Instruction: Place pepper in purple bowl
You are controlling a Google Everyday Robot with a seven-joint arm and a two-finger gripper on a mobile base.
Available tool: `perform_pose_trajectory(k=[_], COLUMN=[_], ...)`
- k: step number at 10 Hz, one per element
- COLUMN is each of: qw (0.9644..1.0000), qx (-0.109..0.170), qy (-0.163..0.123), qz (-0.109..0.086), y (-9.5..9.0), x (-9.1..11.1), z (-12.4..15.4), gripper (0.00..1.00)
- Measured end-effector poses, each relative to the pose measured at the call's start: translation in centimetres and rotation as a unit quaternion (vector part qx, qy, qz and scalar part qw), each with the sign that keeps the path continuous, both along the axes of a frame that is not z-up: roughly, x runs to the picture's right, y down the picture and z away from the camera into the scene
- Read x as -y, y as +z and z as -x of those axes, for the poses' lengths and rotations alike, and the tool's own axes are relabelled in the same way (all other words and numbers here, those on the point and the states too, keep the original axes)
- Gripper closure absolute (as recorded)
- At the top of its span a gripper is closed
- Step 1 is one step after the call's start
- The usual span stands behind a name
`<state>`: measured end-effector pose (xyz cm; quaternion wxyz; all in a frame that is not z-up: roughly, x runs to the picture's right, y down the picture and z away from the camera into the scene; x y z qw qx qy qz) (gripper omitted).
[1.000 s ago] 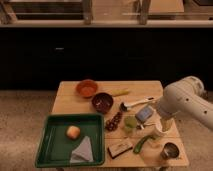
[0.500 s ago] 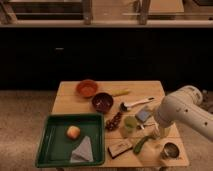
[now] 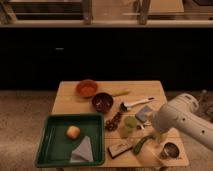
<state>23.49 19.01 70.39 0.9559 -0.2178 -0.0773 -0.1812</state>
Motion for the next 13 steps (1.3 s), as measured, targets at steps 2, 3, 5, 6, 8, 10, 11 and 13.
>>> perform_pose_trajectory(k=[2,3,5,6,8,10,11,13], qw=[1.0000,0.9999,0.9999,0.9999,0.9999,0.9998,0.9998,0.9995], qx=[-0.006,-0.008,-0.011,-0.011,-0.013,-0.011,-0.009,-0.002], qy=[0.002,0.003,0.003,0.002,0.001,-0.004,-0.008,-0.018], qz=[0.003,0.005,0.007,0.007,0.010,0.014,0.017,0.025], y=[1.2,1.6,2.4,2.9,3.5,3.9,4.2,4.8], x=[-0.9,-1.1,-1.9,-2.4,-3.2,-3.9,-4.3,-5.2], z=[-0.2,-0.3,-0.5,-0.7,-1.4,-1.5,-1.5,-1.0], gripper=[0.20,0.20,0.20,0.20,0.20,0.20,0.20,0.20])
